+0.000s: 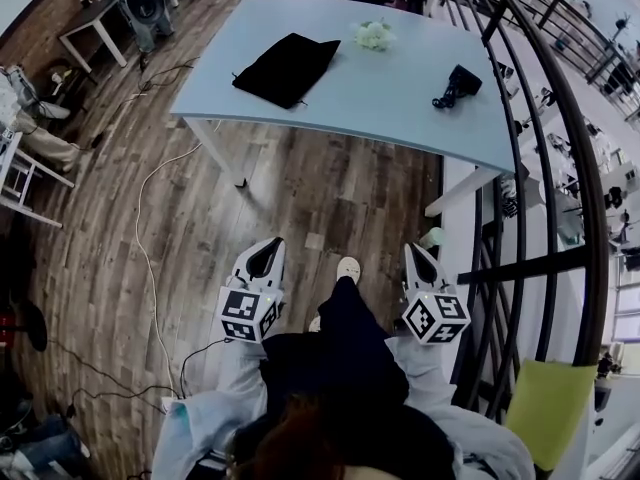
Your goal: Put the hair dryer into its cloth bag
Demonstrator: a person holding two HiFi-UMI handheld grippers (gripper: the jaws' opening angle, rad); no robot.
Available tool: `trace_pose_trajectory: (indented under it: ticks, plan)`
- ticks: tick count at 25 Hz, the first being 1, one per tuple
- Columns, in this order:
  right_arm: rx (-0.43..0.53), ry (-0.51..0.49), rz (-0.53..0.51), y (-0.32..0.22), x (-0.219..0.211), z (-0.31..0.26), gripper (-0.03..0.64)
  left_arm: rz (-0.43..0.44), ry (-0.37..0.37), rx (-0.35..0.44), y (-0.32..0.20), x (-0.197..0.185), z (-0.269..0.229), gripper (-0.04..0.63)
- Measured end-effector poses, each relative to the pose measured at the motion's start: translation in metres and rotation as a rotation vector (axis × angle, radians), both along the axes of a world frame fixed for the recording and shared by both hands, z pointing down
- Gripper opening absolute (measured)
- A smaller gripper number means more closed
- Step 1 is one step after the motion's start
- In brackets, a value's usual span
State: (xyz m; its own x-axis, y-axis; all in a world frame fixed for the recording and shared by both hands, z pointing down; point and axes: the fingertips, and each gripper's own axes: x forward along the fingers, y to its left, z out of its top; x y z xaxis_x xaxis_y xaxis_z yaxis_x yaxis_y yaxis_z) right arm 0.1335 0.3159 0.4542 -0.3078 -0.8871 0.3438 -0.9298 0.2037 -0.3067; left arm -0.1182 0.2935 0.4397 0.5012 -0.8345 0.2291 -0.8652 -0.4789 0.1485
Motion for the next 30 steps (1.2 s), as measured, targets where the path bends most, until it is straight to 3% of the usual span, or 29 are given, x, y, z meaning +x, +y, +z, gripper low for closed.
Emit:
trace_pose_trajectory:
  ticks: [9,10,12,19,23,30]
  plan:
    - [0.003,-0.005,0.007,-0.057,0.018,-0.001,0.006,-0.012,0.000,-0.006,-0.054,0.015,-0.001,0.017]
    - [0.003,-0.008,0.004,-0.065,0.020,-0.001,0.025,-0.015,0.001,-0.006,-0.061,0.016,-0.001,0.017]
    - [-0.002,-0.014,-0.012,-0.082,0.021,0.000,0.167,-0.021,0.002,-0.005,-0.077,0.018,-0.002,0.017]
    - [-0.046,0.014,-0.044,-0.134,0.032,0.005,0.342,-0.043,0.010,-0.010,-0.129,0.030,-0.004,0.017]
    - [-0.066,0.010,-0.070,-0.165,0.038,0.011,0.383,-0.058,0.010,-0.017,-0.155,0.038,-0.001,0.017]
    - [-0.055,0.013,-0.116,-0.213,0.049,0.013,0.385,-0.085,0.006,-0.009,-0.195,0.052,0.002,0.017]
